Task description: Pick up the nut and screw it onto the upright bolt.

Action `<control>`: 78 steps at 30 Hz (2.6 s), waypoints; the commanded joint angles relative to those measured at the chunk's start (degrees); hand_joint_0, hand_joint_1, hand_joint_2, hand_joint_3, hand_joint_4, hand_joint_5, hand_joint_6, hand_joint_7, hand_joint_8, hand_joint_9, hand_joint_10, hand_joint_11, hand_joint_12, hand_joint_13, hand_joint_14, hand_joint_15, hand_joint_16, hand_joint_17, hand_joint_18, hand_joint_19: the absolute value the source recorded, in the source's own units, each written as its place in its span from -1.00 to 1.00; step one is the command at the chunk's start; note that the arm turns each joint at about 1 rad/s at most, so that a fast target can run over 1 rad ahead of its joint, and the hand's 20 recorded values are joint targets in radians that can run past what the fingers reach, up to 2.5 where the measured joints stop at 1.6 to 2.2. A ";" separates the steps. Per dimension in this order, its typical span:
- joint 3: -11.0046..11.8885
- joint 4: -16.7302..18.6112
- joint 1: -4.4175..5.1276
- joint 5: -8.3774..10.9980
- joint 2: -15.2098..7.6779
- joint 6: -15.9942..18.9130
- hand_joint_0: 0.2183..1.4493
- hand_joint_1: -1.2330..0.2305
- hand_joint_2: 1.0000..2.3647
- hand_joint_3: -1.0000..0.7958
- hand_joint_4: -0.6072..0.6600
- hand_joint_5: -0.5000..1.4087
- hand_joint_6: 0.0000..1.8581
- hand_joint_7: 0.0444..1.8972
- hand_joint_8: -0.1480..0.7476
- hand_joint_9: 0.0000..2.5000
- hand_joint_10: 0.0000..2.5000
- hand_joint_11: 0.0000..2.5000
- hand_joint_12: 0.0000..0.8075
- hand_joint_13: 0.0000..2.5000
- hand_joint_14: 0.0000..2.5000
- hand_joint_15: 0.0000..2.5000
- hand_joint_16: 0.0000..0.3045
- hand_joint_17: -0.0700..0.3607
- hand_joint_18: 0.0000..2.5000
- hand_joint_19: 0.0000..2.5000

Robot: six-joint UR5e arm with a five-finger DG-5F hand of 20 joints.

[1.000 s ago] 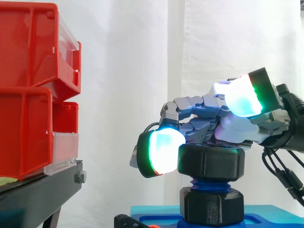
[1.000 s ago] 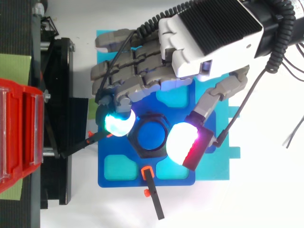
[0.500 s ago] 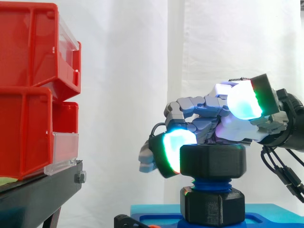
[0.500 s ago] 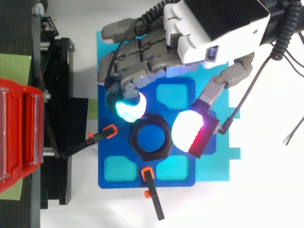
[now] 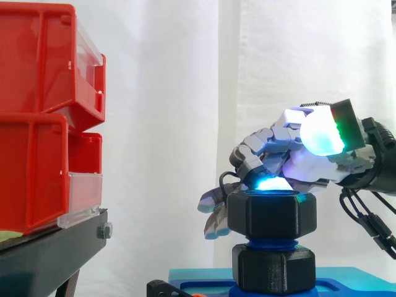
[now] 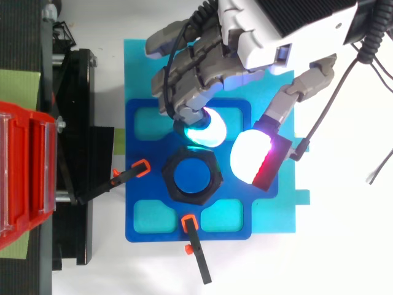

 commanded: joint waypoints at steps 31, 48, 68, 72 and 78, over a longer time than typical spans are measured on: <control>-0.38 5.68 1.35 0.58 -0.14 1.23 -0.61 0.39 -1.00 -0.44 0.18 -0.67 -0.46 -0.40 -0.17 -0.60 -1.00 -1.00 -0.20 -0.69 -1.00 -1.00 -0.72 -0.23 -0.87 -1.00; -1.61 4.27 0.91 0.40 -0.14 1.05 -0.60 0.40 -1.00 -0.44 0.31 -0.62 -0.46 0.05 -0.11 -0.57 -1.00 -1.00 -0.18 -0.66 -1.00 -1.00 -0.73 -0.24 -0.87 -1.00; -1.61 3.74 -0.06 -0.56 -0.14 0.62 -0.55 0.34 -1.00 -0.44 0.25 -0.49 -0.36 0.38 -0.07 -0.36 -1.00 -1.00 -0.26 -0.52 -1.00 -1.00 -0.78 -0.32 -0.72 -1.00; -1.61 3.66 -0.15 -0.56 -0.05 0.62 -0.53 0.30 -1.00 -0.44 0.11 -0.47 -0.26 0.22 -0.27 -0.17 -1.00 -1.00 -0.43 -0.40 -1.00 -1.00 -0.81 -0.38 -0.57 -0.99; -1.26 3.74 -0.32 -0.65 -0.05 0.62 -0.53 0.29 -1.00 -0.44 0.07 -0.45 -0.25 0.19 -0.33 -0.03 -1.00 -1.00 -0.52 -0.33 -1.00 -1.00 -0.84 -0.42 -0.50 -0.96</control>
